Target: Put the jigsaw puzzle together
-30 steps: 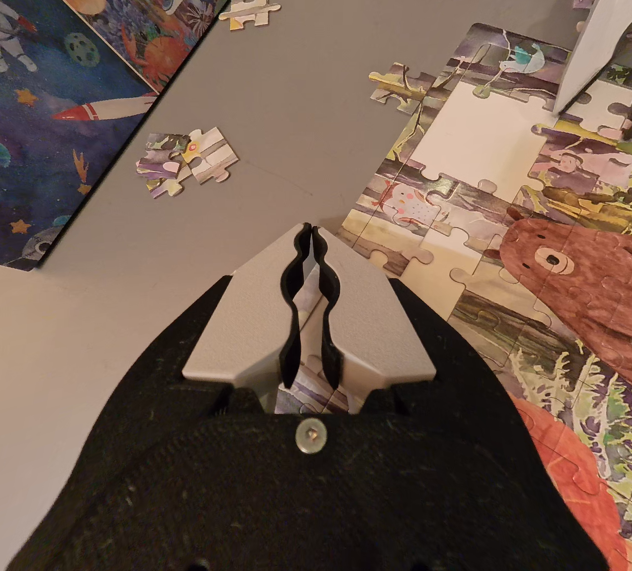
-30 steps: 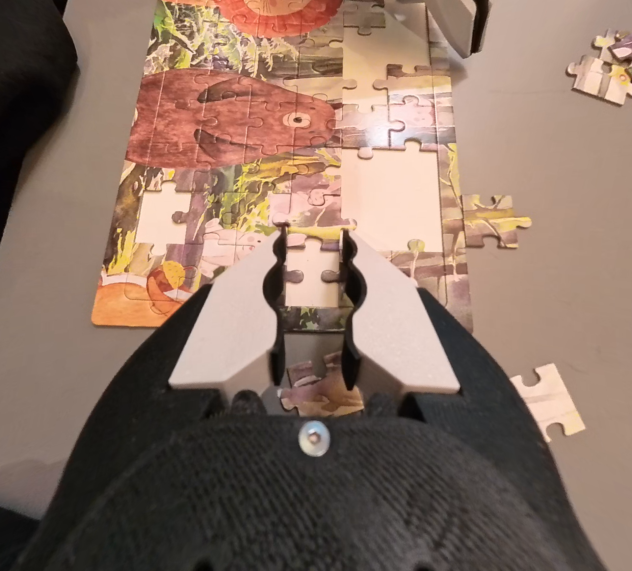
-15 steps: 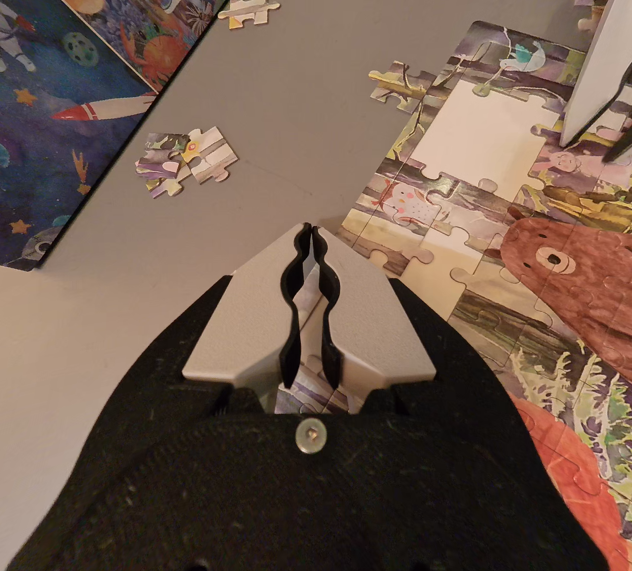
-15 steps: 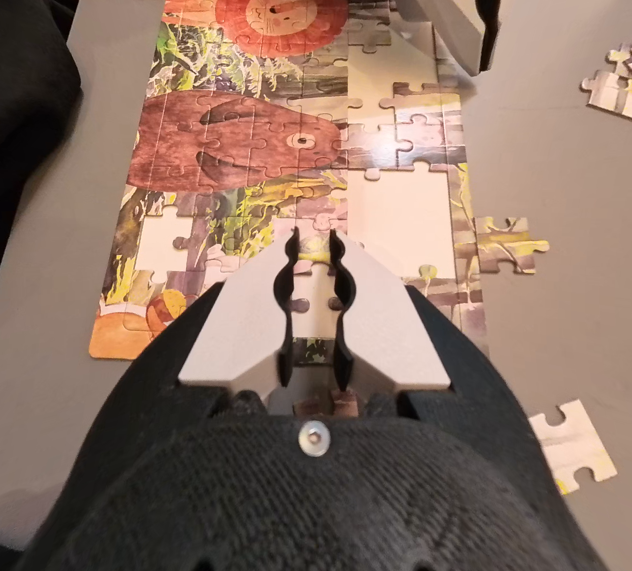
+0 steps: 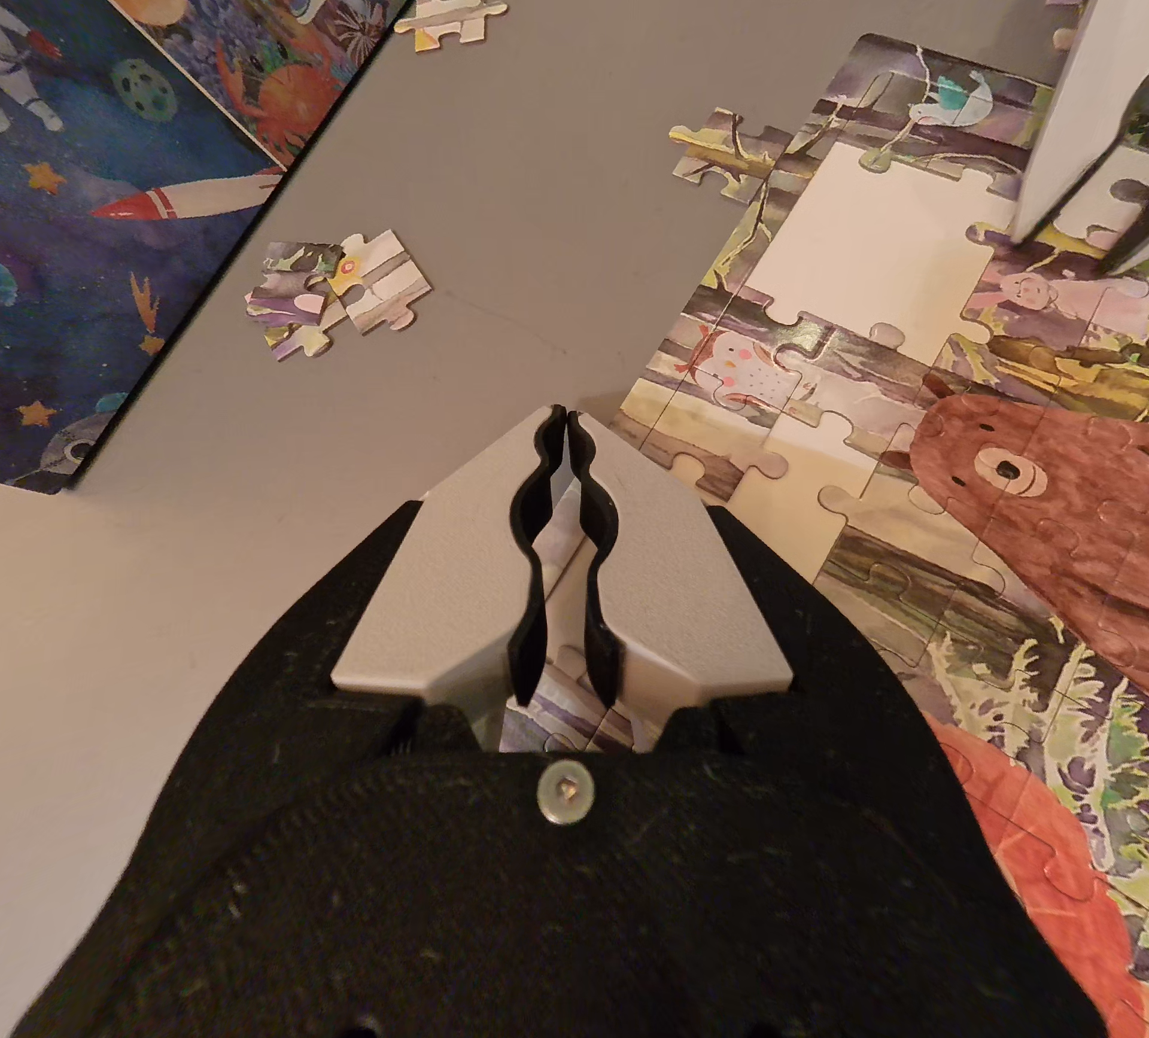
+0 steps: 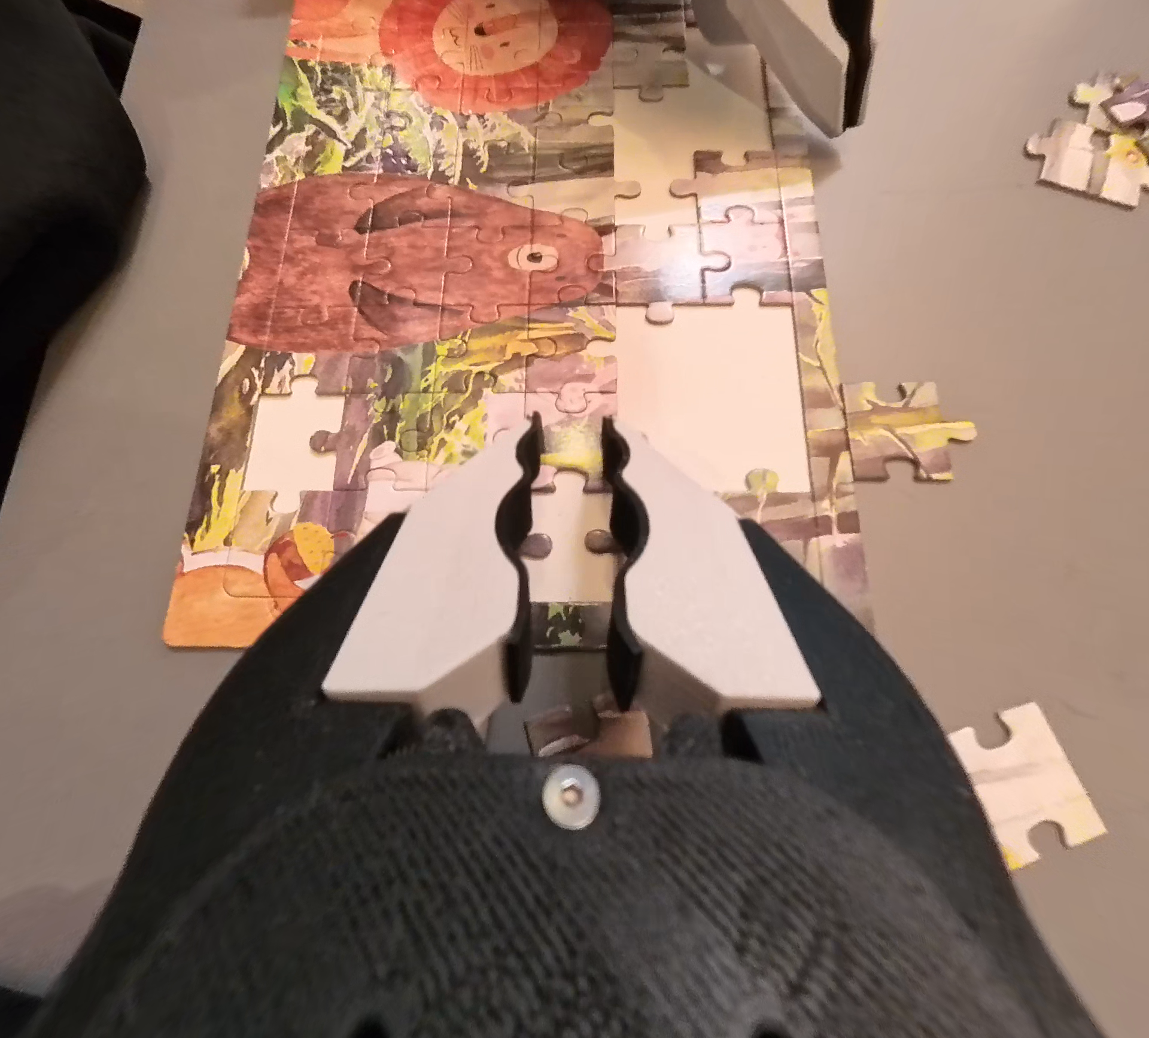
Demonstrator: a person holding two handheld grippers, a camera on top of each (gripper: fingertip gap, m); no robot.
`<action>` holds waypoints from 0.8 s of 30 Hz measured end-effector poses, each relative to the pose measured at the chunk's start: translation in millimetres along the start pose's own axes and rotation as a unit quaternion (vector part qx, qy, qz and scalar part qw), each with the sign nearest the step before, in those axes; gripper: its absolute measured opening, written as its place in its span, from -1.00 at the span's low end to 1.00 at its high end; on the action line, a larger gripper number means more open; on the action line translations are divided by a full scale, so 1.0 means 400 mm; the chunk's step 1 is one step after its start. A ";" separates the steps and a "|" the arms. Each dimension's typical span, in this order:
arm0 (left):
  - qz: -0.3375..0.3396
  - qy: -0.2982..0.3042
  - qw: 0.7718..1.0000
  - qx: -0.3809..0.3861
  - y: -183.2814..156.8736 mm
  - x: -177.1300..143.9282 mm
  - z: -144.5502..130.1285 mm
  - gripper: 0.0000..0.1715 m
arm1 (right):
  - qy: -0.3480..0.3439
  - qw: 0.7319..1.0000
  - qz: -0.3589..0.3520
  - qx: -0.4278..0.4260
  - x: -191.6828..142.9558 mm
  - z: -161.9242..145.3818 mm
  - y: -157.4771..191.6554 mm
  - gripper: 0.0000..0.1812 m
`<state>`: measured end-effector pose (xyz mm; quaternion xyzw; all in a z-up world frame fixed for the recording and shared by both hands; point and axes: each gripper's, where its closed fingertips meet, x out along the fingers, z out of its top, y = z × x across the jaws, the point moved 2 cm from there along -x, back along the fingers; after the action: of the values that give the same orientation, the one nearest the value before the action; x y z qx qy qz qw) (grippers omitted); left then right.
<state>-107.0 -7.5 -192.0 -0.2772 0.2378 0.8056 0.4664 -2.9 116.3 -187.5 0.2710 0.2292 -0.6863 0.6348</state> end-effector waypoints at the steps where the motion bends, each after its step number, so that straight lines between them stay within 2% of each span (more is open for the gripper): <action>1: 0.000 0.000 1.000 0.000 0.000 0.000 0.000 -1.00 | -0.012 1.000 -0.005 -0.002 -0.008 0.009 -0.004 -0.82; 5: 0.001 -0.002 1.000 0.000 0.001 -0.001 0.001 -1.00 | -0.080 0.995 -0.060 0.013 -0.067 0.034 -0.062 -0.83; 12: 0.002 -0.016 1.000 -0.010 0.009 -0.011 0.006 -1.00 | -0.161 0.967 -0.178 0.079 -0.176 0.014 -0.190 -0.84; 17: 0.000 -0.045 0.998 -0.035 0.027 -0.037 0.023 -1.00 | -0.199 0.950 -0.216 0.105 -0.216 0.000 -0.232 -0.82; 21: 0.012 -0.069 0.997 -0.044 0.044 -0.059 0.038 -1.00 | -0.259 0.932 -0.210 0.142 -0.242 0.011 -0.245 -0.69; 24: 0.023 -0.079 0.996 -0.044 0.055 -0.071 0.044 -1.00 | -0.290 0.915 -0.232 0.157 -0.273 0.008 -0.262 -0.61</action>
<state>-118.7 -23.8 -157.5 -0.2275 0.1714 0.8451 0.4525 -102.4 205.3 -115.7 0.0959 -0.0193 -0.8898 0.4458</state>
